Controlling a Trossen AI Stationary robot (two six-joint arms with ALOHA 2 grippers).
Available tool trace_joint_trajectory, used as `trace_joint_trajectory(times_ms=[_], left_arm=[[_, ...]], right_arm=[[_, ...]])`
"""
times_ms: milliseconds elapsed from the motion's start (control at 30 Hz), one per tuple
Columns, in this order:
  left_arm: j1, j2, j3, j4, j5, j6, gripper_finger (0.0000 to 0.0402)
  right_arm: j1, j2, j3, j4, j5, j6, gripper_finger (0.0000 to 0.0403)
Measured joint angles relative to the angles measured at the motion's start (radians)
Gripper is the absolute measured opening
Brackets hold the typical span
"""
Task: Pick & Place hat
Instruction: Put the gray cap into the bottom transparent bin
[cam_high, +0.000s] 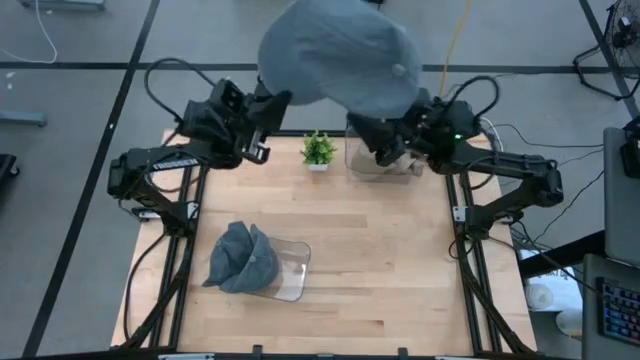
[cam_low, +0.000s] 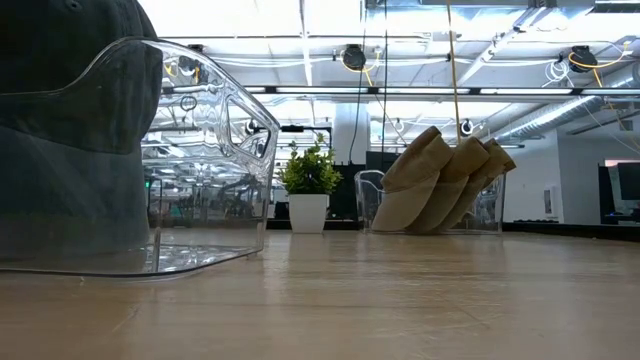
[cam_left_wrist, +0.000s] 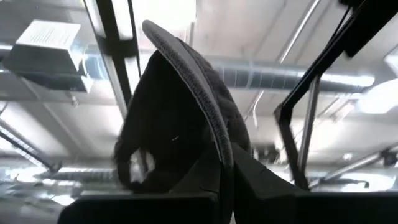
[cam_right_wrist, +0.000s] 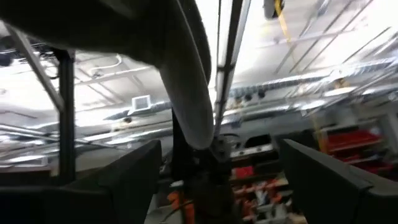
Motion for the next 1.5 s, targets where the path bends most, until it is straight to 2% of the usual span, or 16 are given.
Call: trace_joint_trajectory(times_ms=[200,400,567,700,933,1033,1133,1233,1333,1367,1500], left_arm=[[-0.003,-0.007,-0.141,0.232,-0.020,-0.099,0.0008],[-0.018,-0.029,-0.296,0.379,-0.102,-0.160,0.0008],[-0.048,-0.031,-0.373,0.453,-0.149,-0.155,0.0008],[-0.066,-0.032,-0.381,0.450,-0.152,-0.155,0.0008],[-0.076,-0.031,-0.380,0.348,-0.164,-0.158,0.0008],[-0.076,-0.031,-0.381,0.338,-0.168,-0.158,0.0008],[-0.075,-0.031,-0.380,0.342,-0.168,-0.150,0.0008],[-0.075,-0.031,-0.380,0.339,-0.167,-0.166,0.0008],[-0.076,-0.031,-0.380,0.335,-0.176,-0.179,0.0008],[-0.076,-0.032,-0.380,0.324,-0.177,-0.180,0.0008],[-0.071,-0.034,-0.378,0.293,-0.181,-0.187,0.0009]], right_arm=[[0.013,0.064,-0.001,0.042,-0.073,0.054,0.0313],[0.034,0.071,-0.001,0.045,-0.073,0.017,0.0313],[0.036,0.072,-0.001,0.037,-0.070,0.017,0.0313],[0.036,0.071,-0.001,0.010,-0.069,0.019,0.0313],[0.043,0.090,-0.002,0.006,-0.076,0.041,0.0306],[0.042,0.099,-0.001,-0.009,-0.097,0.062,0.0278],[0.043,0.104,-0.003,-0.020,-0.102,0.073,0.0226],[0.043,0.100,-0.003,-0.012,-0.102,0.065,0.0146],[0.042,0.100,-0.003,-0.009,-0.111,0.055,0.0041],[0.042,0.100,-0.003,-0.007,-0.120,0.041,0.0022],[0.042,0.100,-0.003,0.000,-0.145,0.039,0.0006]])
